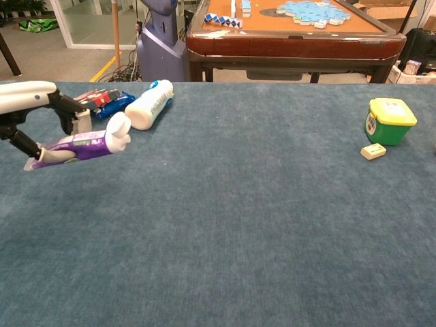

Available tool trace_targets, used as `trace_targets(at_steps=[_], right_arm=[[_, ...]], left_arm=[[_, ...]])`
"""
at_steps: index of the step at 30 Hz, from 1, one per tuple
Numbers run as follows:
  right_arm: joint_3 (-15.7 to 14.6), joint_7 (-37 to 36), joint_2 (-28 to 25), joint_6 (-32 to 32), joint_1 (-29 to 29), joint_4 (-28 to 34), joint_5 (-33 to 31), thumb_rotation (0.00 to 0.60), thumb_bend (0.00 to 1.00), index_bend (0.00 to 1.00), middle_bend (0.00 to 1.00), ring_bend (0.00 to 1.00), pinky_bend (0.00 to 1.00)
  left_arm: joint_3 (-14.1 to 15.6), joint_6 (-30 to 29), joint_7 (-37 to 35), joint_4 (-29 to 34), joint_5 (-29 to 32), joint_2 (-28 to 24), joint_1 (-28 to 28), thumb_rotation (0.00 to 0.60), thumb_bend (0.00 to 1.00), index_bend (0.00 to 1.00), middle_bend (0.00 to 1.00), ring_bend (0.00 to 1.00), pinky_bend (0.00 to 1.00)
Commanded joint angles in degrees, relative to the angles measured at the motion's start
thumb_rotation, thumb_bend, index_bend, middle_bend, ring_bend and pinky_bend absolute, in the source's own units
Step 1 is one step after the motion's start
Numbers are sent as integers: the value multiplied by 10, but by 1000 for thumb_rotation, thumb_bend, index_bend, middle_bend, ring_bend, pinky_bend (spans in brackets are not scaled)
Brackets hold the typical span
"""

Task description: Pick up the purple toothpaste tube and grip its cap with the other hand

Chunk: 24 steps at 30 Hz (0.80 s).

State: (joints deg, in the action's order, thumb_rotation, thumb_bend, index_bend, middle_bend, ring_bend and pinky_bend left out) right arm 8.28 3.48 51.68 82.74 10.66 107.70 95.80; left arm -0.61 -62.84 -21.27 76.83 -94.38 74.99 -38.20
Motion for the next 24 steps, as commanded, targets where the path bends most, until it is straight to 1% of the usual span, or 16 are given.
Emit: trace_targets(at_steps=[1,3,6,8,9,10,12,16,20,24], right_arm=[[10,4,-5,-45,41,27,19,545,228,191,249,151,156],[13,1,-6,-71,64,40,25,498,262,191,248,139,156],[22,-2,-4,-107,98,57,32,415,327,191,219,90,142],[30,7,1,-132,123,66,33,363,360,190,192,50,107],[33,11,4,-144,134,70,32,327,375,190,169,22,67],[35,15,7,-156,144,74,30,304,379,190,150,8,37],[43,29,16,-182,168,80,22,279,383,190,125,0,3],[53,49,45,-224,209,83,5,242,392,244,97,0,0],[59,81,83,-264,248,75,-16,236,399,268,75,0,0],[61,109,118,-285,275,62,-34,232,400,274,64,0,0]], left_arm=[[-6,18,-25,28,-7,-20,-23,600,390,550,628,433,362],[-9,28,-33,41,-7,-26,-33,600,391,552,633,436,362],[-13,45,-41,60,-6,-33,-49,600,394,559,641,440,362],[-16,58,-47,75,-4,-38,-60,600,396,561,645,444,366],[-18,62,-49,81,-3,-40,-63,600,398,562,647,445,370],[-19,66,-50,86,-1,-42,-67,600,399,563,649,446,372],[-22,76,-51,97,4,-45,-75,600,401,565,653,446,374],[-31,99,-61,114,24,-51,-89,600,401,567,655,446,374],[-41,127,-75,128,45,-57,-105,600,401,568,657,446,374],[-50,139,-82,133,62,-55,-113,600,401,569,657,446,375]])
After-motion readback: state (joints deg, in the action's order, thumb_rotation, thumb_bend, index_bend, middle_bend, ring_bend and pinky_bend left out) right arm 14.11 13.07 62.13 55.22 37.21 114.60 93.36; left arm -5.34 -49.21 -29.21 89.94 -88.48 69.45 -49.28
